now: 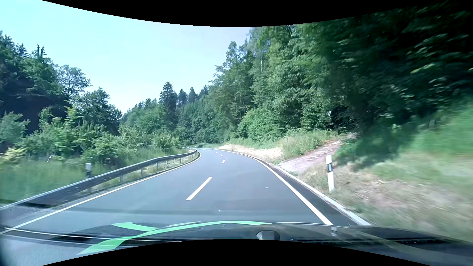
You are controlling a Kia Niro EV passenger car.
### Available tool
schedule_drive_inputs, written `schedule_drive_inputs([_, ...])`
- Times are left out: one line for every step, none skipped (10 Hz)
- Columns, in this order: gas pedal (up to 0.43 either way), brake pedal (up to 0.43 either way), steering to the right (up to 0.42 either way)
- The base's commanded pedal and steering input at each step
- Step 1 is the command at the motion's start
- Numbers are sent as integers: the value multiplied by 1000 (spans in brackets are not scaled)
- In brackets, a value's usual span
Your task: Follow the waypoints while adhering to traffic rules and regulations
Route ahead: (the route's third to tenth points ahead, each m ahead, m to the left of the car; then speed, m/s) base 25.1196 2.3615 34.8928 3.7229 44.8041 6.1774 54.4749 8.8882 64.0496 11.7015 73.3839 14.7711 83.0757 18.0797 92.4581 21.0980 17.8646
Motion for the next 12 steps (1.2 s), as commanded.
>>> schedule_drive_inputs([189,0,-26])
schedule_drive_inputs([189,0,-26])
schedule_drive_inputs([197,0,-25])
schedule_drive_inputs([197,0,-25])
schedule_drive_inputs([209,0,-25])
schedule_drive_inputs([209,0,-26])
schedule_drive_inputs([197,0,-26])
schedule_drive_inputs([177,0,-26])
schedule_drive_inputs([177,0,-27])
schedule_drive_inputs([177,0,-28])
schedule_drive_inputs([177,0,-29])
schedule_drive_inputs([189,0,-32])
